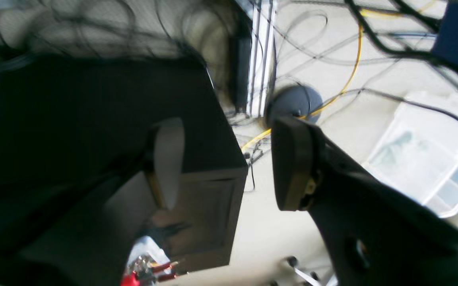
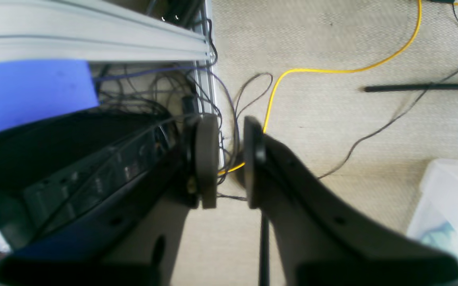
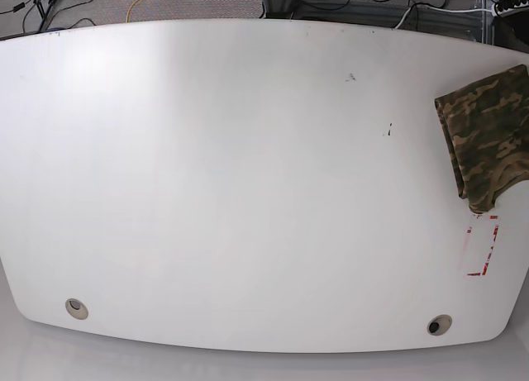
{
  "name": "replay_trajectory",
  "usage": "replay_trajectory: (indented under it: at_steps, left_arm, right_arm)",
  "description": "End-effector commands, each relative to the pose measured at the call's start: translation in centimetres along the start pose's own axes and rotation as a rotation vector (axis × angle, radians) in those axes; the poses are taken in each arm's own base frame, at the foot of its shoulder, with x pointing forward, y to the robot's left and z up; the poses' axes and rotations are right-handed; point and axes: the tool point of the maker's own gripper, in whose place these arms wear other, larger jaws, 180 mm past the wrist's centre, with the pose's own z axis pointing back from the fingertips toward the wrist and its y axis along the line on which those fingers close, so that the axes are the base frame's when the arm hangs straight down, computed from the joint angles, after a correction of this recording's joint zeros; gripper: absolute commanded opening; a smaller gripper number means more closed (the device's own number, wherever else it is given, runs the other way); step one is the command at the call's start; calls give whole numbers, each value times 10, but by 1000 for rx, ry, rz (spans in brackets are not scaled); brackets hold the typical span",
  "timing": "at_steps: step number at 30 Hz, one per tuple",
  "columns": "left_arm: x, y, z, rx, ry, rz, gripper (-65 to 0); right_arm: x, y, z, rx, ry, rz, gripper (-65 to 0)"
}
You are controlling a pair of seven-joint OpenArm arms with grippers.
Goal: Fold the T-shirt properly
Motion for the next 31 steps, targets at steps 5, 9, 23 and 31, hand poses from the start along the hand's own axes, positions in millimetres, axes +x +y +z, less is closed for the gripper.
replay_trajectory:
  at_steps: [5,9,23,31]
  left_arm:
    - [-4,28,-6,144,48,26,-319]
    - [7,32,-12,177,53,38,-318]
    - [42,28,-24,182,25,52,-318]
    - [46,28,-24,183,19,51,-318]
  right_arm:
    - [-16,-7,-14,-1,98,-24,-541]
    - [-15,-4,-25,9,125,-28,-541]
    - [-8,10,-43,47,202,-5,-541]
    - [2,15,-50,61,194,8,-541]
